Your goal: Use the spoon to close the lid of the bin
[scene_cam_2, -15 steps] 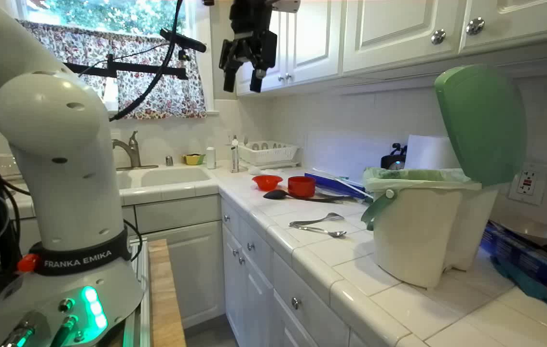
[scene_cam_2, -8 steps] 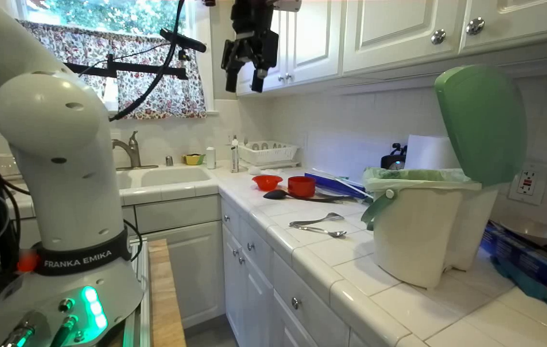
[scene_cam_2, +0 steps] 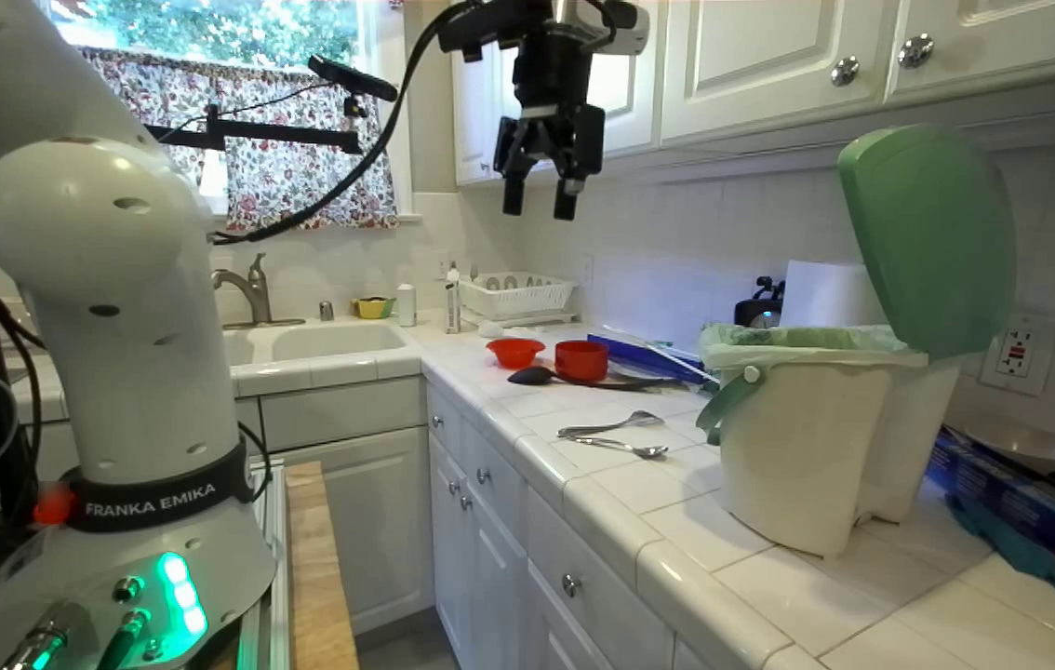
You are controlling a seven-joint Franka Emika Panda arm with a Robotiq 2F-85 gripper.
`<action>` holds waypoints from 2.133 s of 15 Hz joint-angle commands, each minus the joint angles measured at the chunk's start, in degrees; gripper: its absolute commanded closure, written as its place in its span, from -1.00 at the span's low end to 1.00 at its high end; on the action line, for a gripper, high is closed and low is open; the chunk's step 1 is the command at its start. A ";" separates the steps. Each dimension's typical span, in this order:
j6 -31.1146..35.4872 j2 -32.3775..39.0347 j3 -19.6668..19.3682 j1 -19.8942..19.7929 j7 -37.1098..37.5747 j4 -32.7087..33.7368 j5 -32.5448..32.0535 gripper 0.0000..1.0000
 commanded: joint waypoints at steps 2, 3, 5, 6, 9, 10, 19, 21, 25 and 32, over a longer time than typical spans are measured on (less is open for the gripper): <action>4.09 8.19 1.00 -0.63 0.85 2.04 -1.12 -1.00; 4.85 9.77 1.21 -0.74 1.34 2.23 -1.23 -1.00; 7.29 12.15 1.47 -0.86 2.27 2.11 -1.13 -1.00; 8.84 13.19 1.62 -0.95 3.00 1.98 -1.12 -1.00; 8.93 12.49 1.29 -0.64 1.59 0.60 -0.14 -1.00; 9.17 13.21 1.31 -0.65 1.64 0.76 -0.14 -1.00; 18.99 13.72 1.86 -2.27 14.71 -0.75 1.36 -1.00; 23.11 14.89 1.96 -2.76 18.23 -1.46 1.46 -1.00; 33.96 19.30 1.80 -3.36 23.47 -2.99 2.98 -1.00; 41.35 28.67 3.25 -2.31 29.21 -1.21 6.13 -1.00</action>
